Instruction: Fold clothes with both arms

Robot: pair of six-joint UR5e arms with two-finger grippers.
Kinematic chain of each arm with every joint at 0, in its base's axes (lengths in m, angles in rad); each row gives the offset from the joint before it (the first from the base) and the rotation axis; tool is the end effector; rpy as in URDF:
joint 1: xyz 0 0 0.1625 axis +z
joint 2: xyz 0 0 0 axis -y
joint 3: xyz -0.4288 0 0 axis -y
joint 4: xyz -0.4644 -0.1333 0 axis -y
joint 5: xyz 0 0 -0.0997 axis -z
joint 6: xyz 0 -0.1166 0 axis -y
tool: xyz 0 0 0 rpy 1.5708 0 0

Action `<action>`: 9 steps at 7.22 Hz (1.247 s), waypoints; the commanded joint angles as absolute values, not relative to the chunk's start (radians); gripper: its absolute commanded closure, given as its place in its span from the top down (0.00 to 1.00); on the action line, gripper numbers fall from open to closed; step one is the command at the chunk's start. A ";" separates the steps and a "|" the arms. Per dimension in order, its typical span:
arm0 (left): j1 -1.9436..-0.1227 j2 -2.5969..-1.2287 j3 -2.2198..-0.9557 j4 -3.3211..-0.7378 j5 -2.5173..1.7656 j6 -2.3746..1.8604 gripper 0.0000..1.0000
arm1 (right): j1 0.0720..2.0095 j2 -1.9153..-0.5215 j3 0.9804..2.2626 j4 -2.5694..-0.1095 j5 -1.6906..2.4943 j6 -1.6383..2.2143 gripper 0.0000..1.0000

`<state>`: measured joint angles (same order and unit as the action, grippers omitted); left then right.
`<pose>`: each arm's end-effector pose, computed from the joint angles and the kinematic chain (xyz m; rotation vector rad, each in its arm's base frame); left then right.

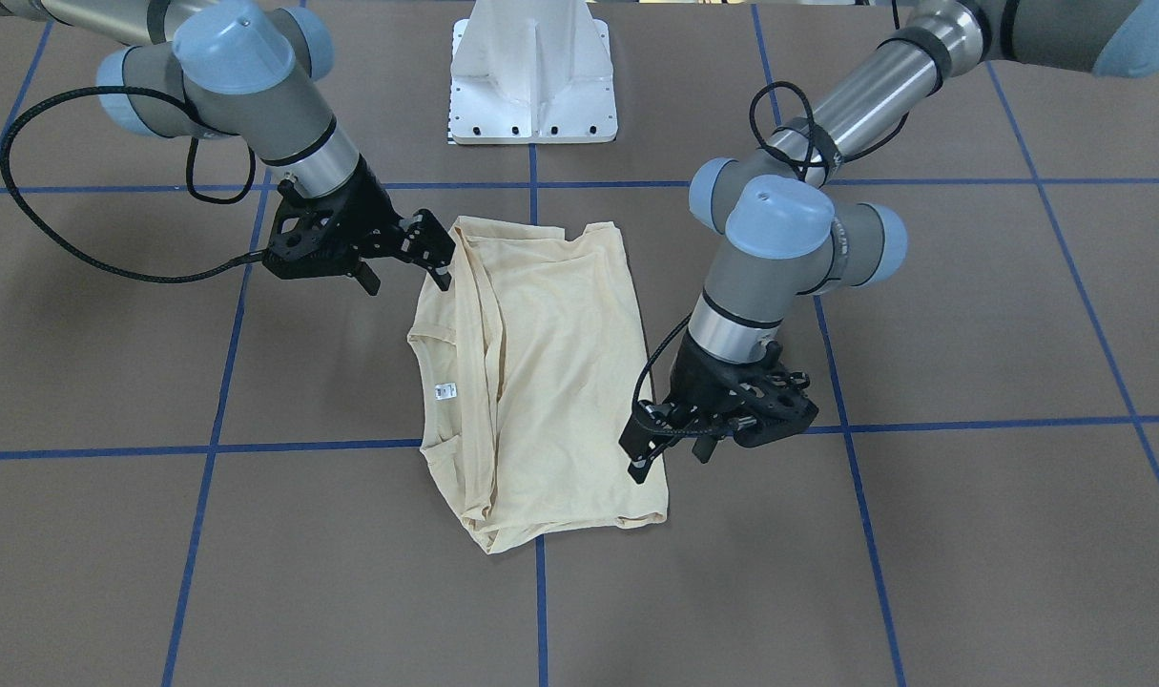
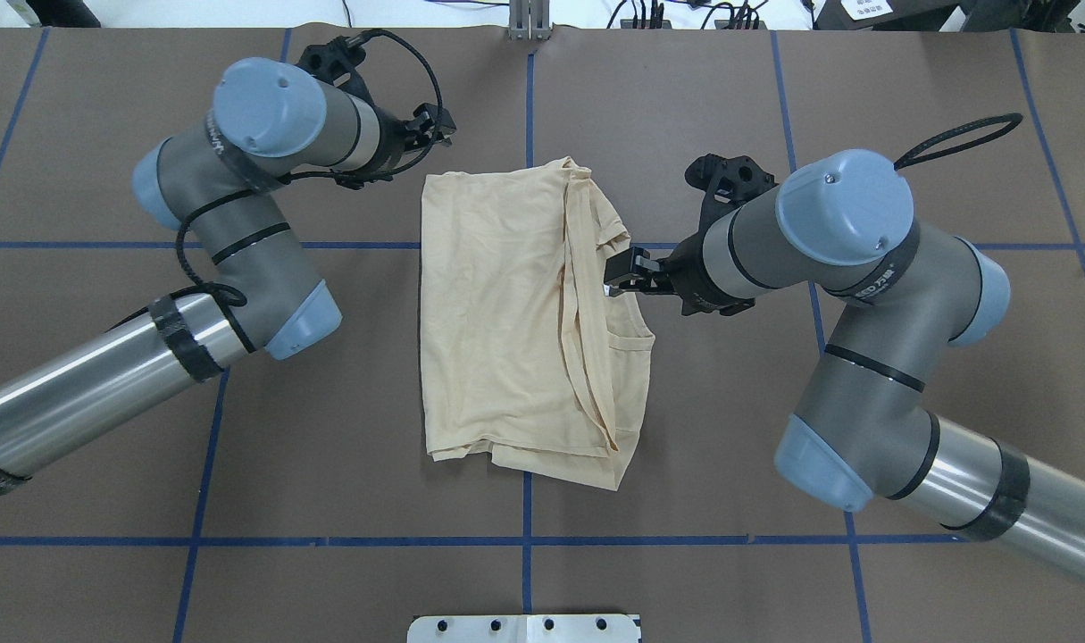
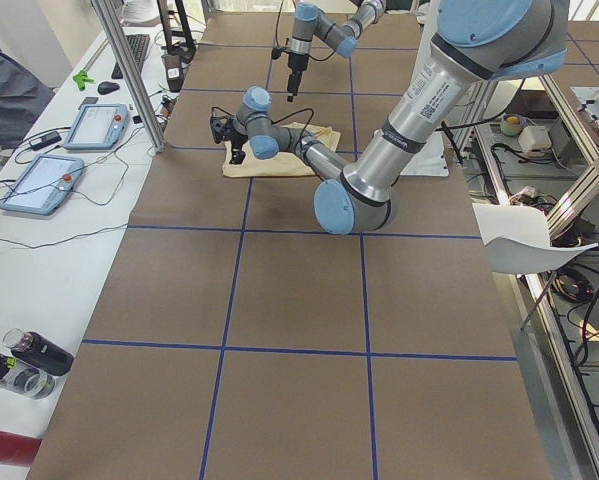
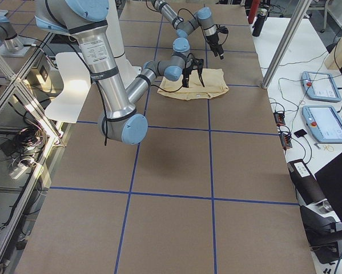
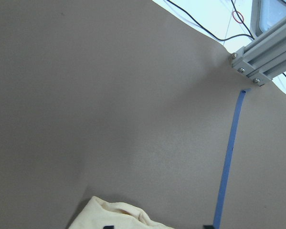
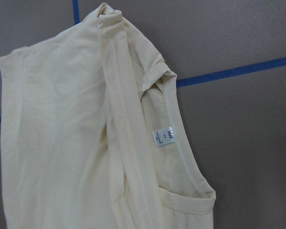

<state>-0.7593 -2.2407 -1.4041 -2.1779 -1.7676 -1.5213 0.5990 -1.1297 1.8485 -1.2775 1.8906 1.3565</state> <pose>0.5186 -0.6445 0.2362 0.2769 1.1004 -0.5241 -0.5065 -0.4628 0.2186 0.1287 -1.0372 0.1873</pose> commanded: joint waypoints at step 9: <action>-0.759 -2.045 -1.727 -2.014 -1.789 -1.427 1.00 | 0.298 -1.009 1.744 -1.589 1.503 1.042 1.00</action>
